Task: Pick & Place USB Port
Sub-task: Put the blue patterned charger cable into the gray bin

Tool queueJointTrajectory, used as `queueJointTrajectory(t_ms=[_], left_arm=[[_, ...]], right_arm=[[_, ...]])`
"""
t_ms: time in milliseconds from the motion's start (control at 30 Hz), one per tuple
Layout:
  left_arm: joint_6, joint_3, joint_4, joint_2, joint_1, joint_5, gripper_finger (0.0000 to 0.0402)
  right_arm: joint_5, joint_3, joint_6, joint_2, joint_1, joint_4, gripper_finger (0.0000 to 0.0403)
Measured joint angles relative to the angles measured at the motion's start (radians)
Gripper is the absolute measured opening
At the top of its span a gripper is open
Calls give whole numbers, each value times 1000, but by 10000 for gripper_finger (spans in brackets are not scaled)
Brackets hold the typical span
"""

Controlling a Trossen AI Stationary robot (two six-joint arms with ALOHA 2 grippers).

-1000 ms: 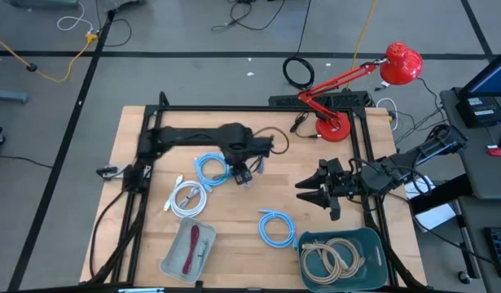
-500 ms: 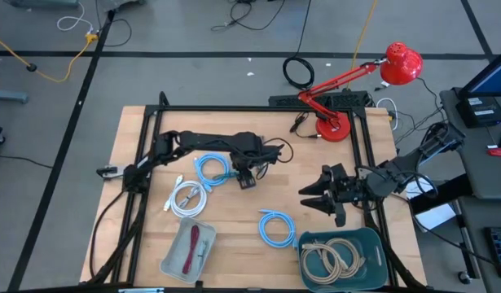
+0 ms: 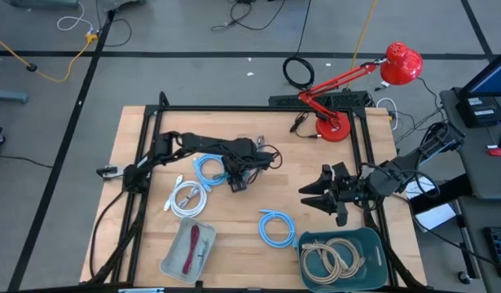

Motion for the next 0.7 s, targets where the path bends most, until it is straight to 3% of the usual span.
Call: queueJointTrajectory(t_ms=[167, 433, 700], left_arm=[[1, -17, 34, 0, -2, 28, 205], [14, -16, 54, -8, -4, 60, 24], [2, -18, 54, -44, 7, 124, 20]], right_arm=[[27, 0, -3, 0, 0, 0, 164], [54, 0, -17, 0, -1, 0, 164], [56, 0, -17, 9, -1, 2, 164]])
